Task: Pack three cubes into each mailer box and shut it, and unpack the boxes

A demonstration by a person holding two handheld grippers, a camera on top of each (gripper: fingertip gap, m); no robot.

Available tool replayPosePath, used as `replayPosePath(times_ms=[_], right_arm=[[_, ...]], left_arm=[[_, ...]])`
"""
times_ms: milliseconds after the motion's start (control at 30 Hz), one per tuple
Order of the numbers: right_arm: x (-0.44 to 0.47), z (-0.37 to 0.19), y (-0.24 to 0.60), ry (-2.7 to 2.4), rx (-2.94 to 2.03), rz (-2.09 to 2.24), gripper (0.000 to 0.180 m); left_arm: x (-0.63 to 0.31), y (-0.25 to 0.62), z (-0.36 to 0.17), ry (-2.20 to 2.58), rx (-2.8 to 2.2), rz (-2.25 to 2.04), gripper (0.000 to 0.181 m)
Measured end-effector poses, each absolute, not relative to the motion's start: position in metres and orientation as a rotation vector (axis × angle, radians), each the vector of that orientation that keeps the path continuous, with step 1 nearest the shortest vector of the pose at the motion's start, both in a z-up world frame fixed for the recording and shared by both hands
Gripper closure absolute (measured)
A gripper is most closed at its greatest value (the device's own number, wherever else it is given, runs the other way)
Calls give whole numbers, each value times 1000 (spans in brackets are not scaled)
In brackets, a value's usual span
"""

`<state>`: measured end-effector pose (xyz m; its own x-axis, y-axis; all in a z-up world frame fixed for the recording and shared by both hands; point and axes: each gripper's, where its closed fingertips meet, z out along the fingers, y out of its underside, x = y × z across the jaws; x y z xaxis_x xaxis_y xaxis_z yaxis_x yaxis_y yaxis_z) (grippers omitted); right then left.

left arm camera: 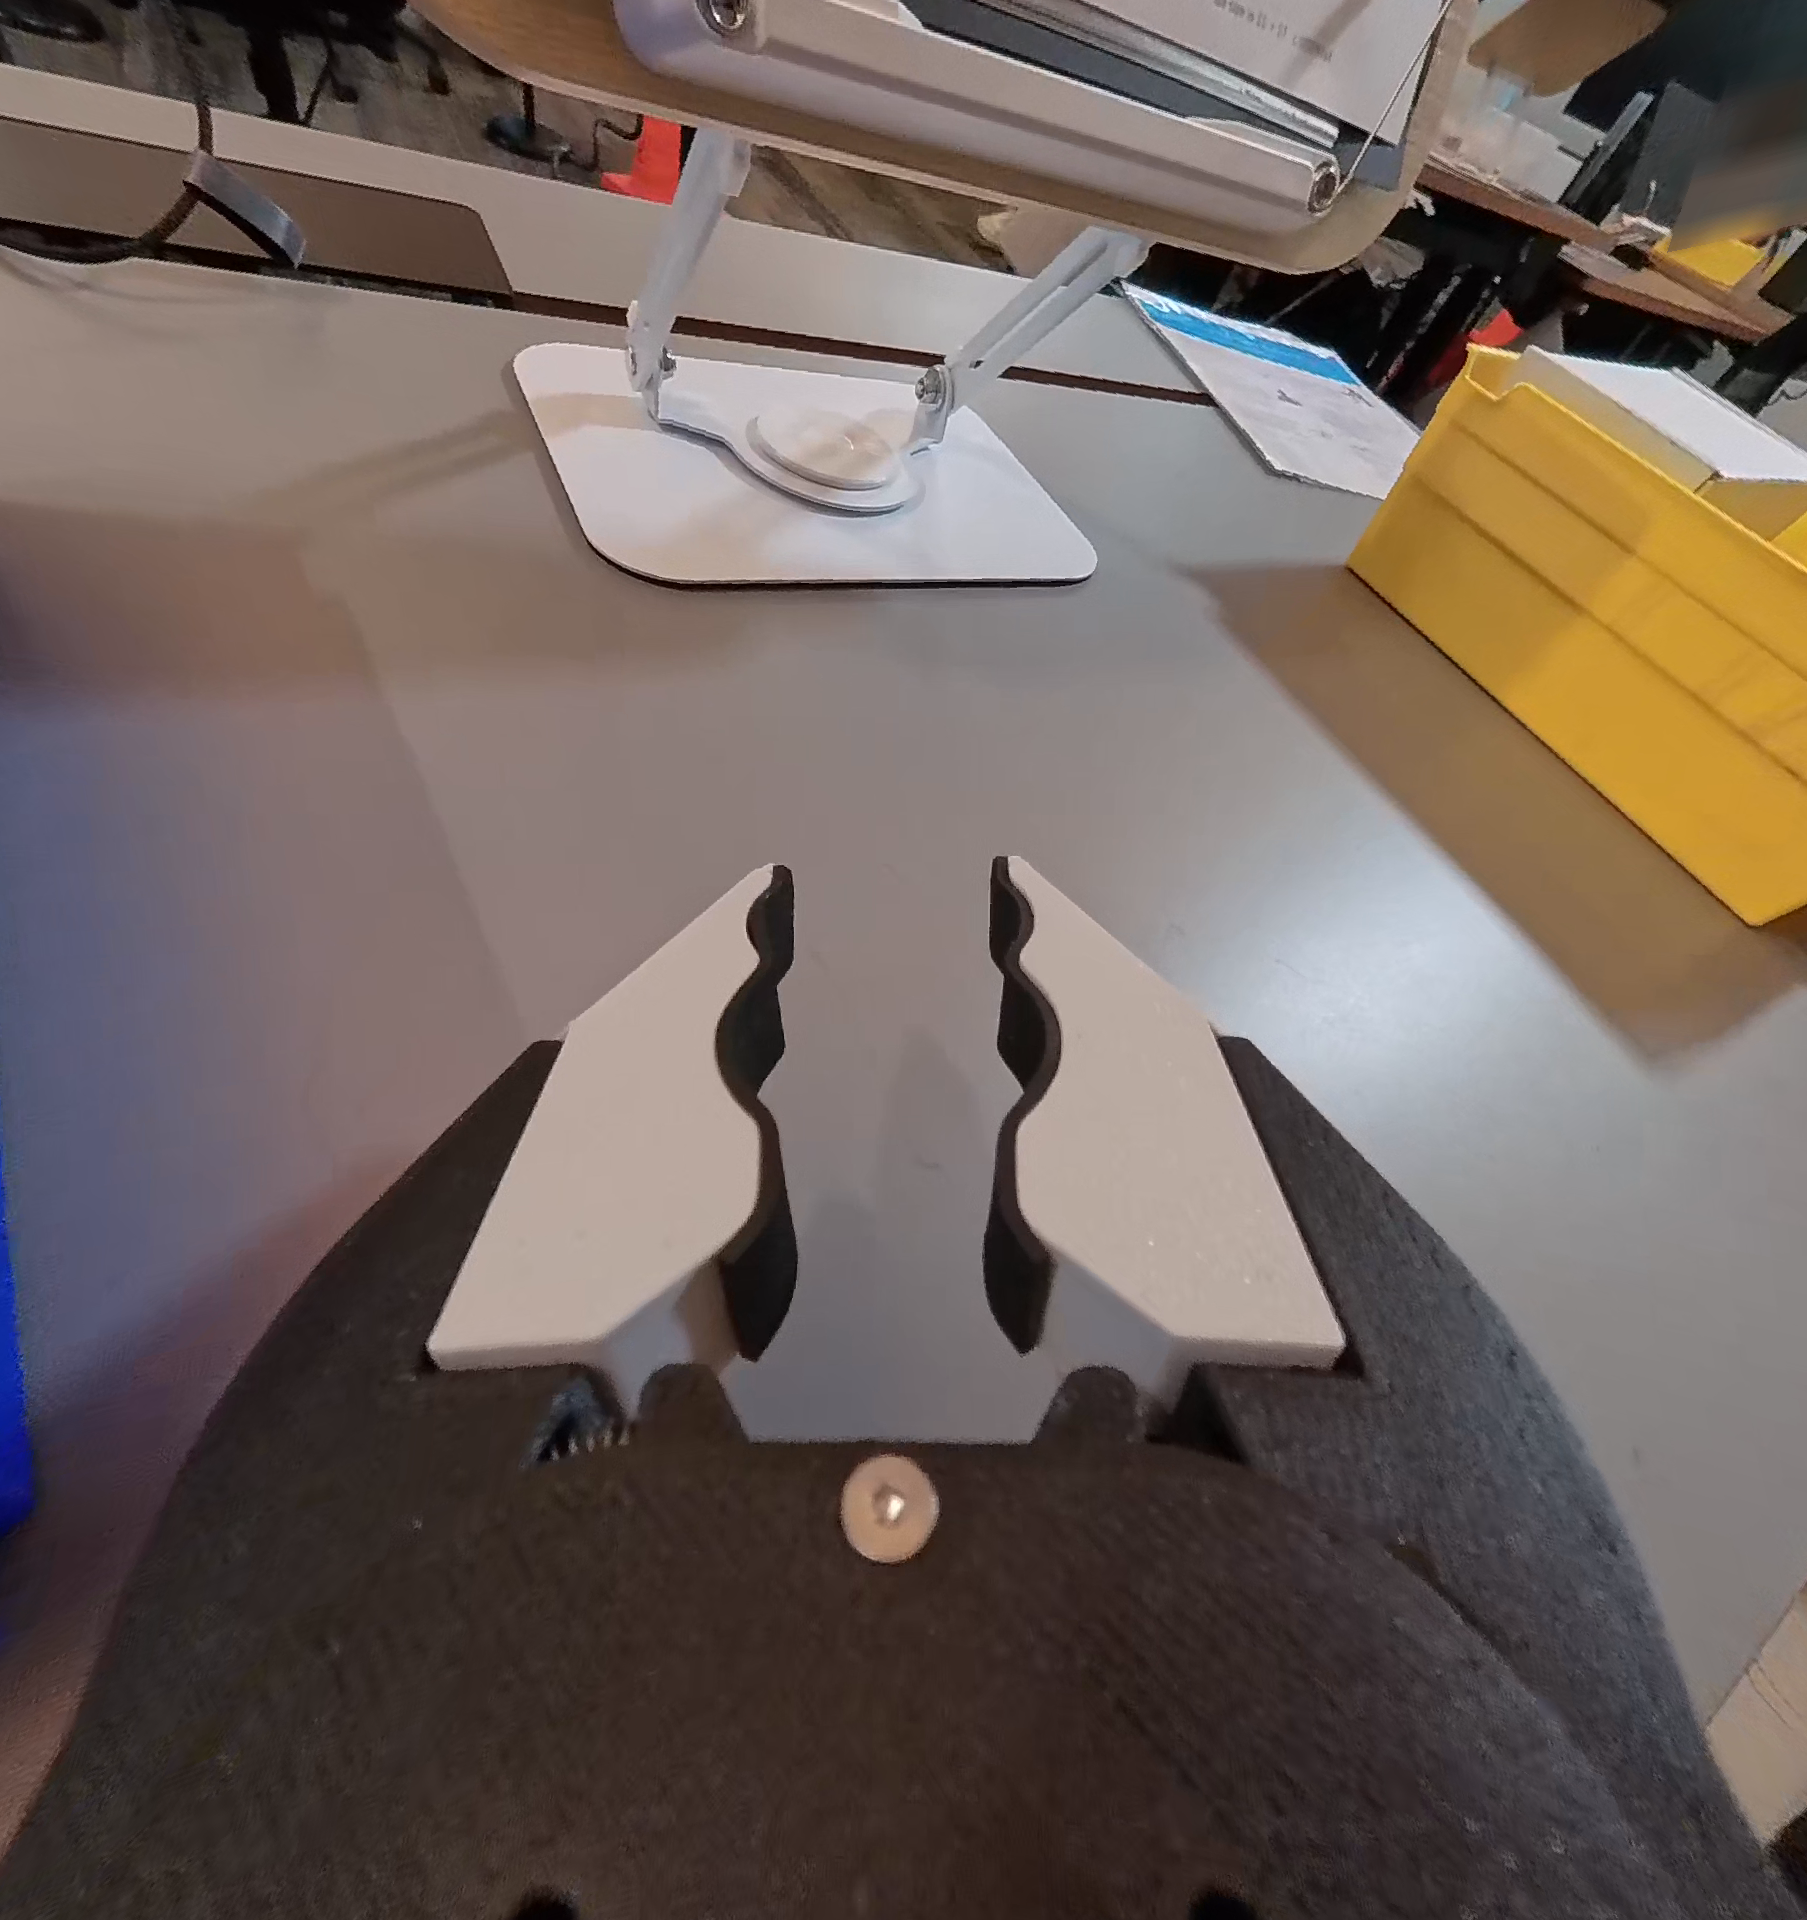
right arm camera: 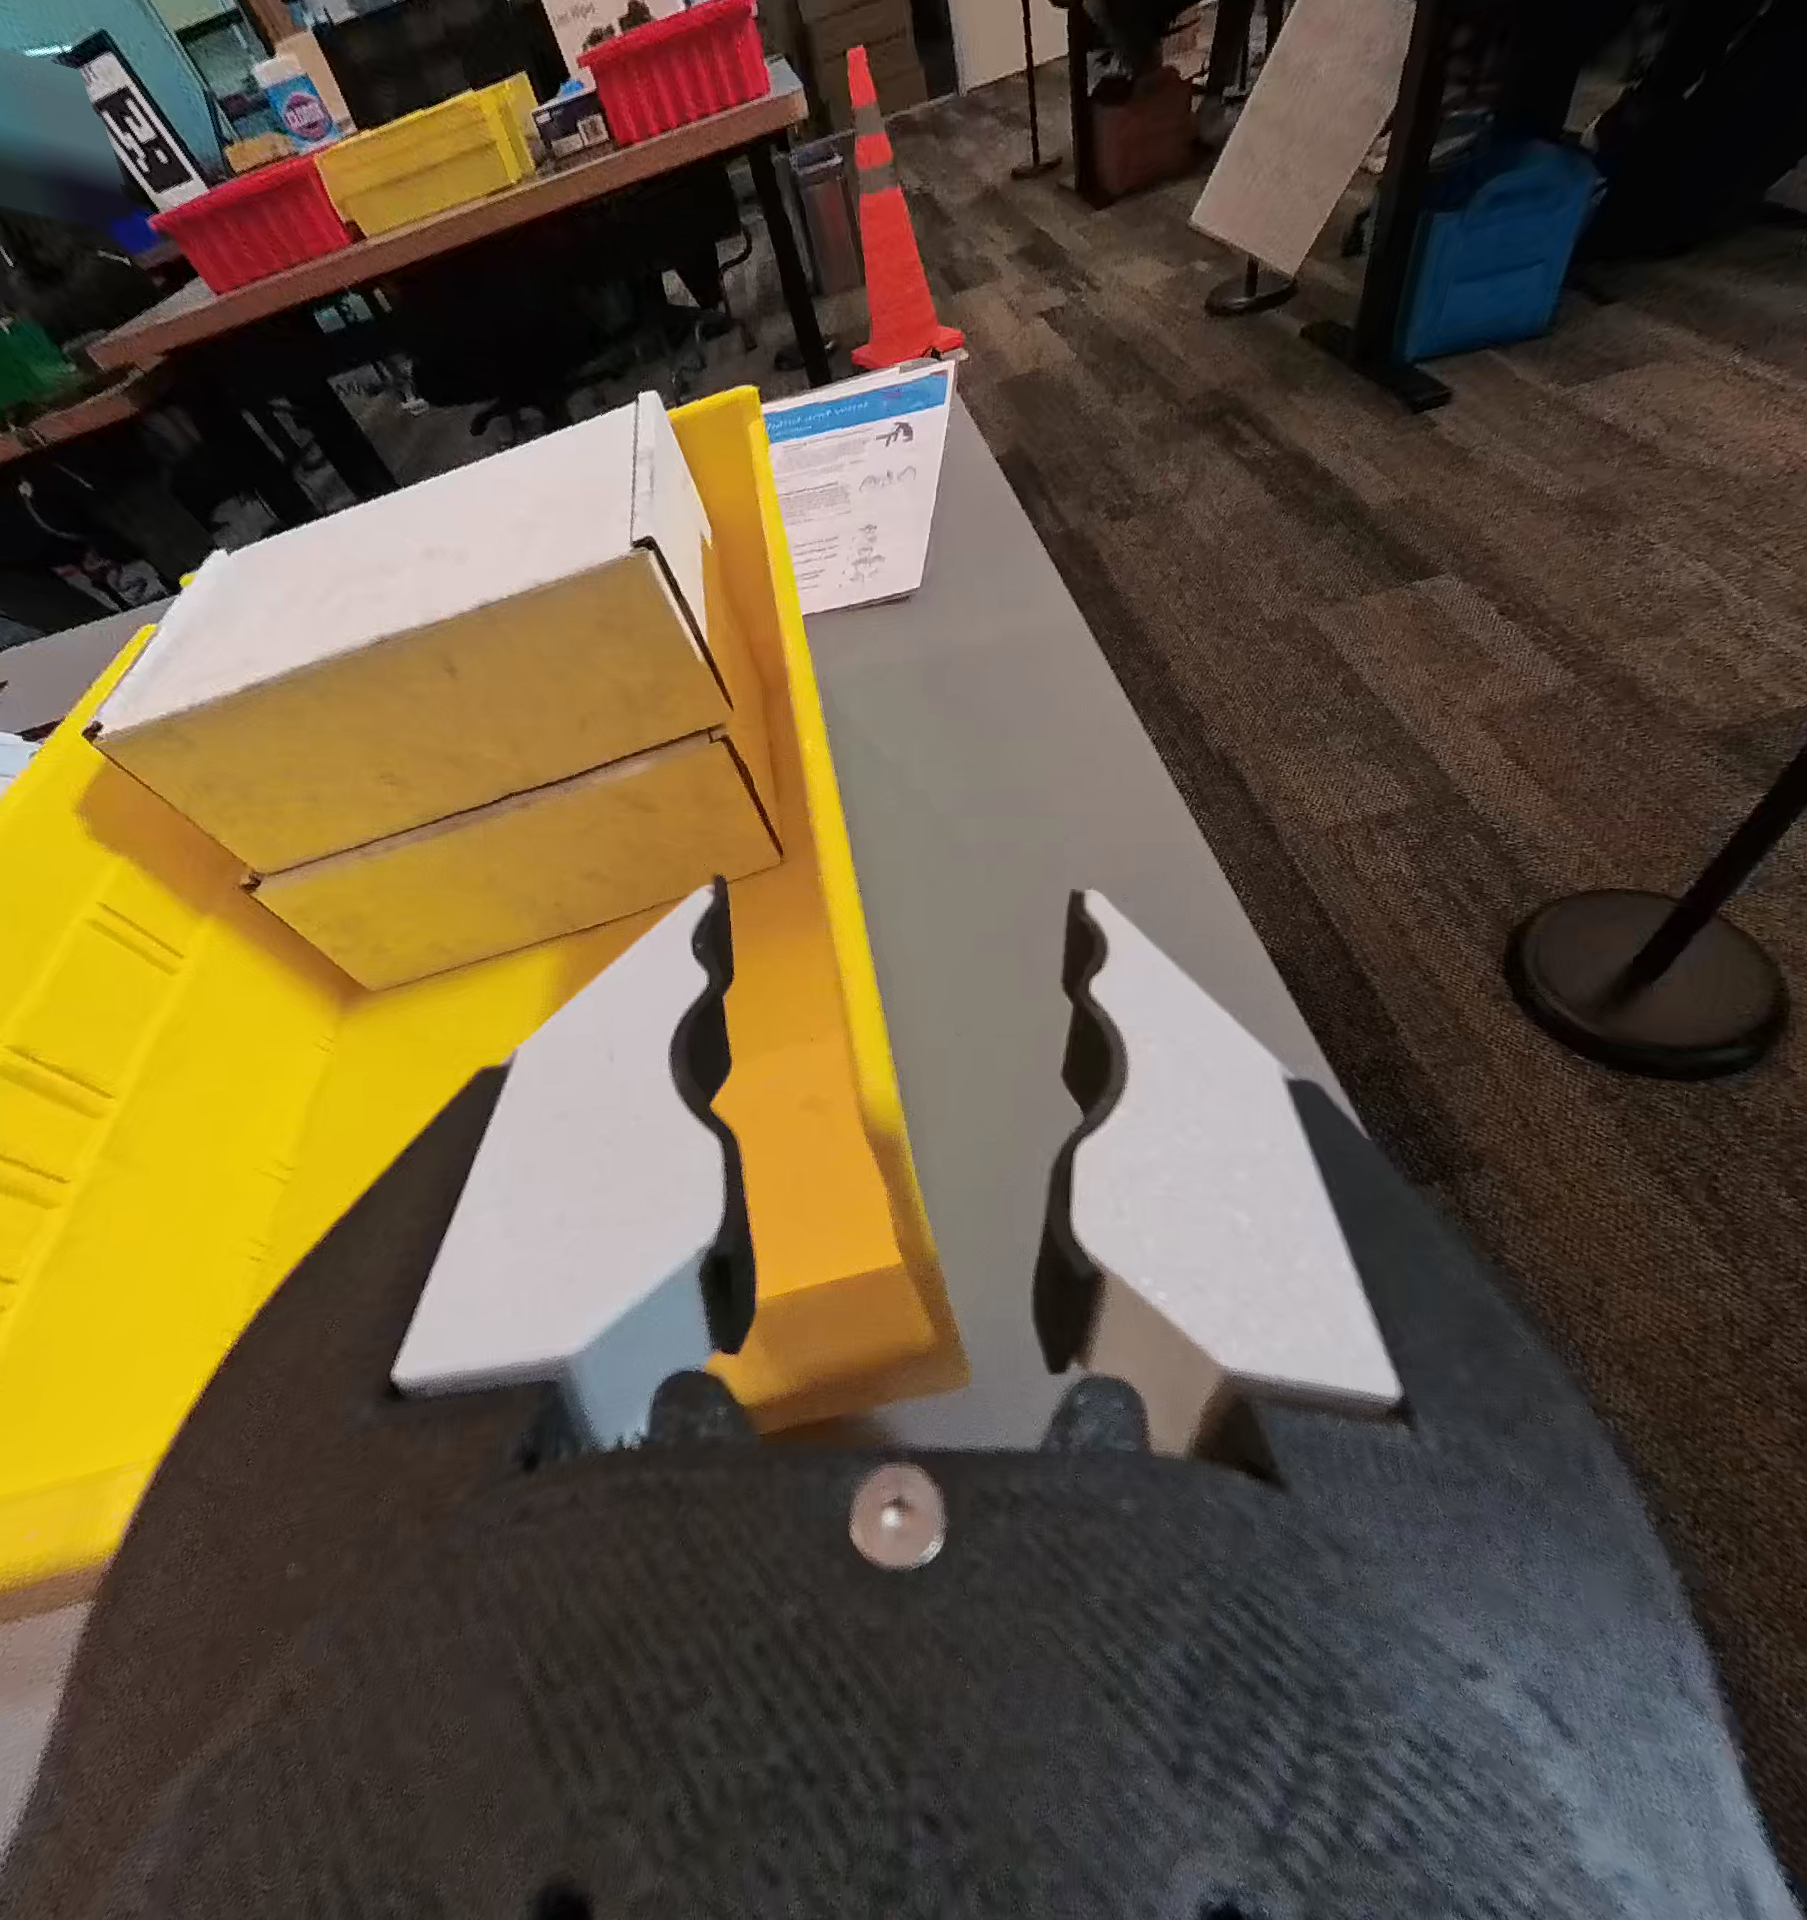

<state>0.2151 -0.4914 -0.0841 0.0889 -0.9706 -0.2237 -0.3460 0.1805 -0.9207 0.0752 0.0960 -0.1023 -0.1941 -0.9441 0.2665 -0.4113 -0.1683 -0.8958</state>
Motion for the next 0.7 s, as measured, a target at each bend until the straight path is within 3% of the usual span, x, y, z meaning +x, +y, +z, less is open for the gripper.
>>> replayPosePath(times_ms=[133,700], right_arm=[[214,-91,-488,1455,-1364,-719,134],[216,-92,-475,1415,-1398,-681,153]], left_arm=[[75,96,-103,1588,-1561,-1355,143],[76,96,-103,1590,-1566,-1354,143]])
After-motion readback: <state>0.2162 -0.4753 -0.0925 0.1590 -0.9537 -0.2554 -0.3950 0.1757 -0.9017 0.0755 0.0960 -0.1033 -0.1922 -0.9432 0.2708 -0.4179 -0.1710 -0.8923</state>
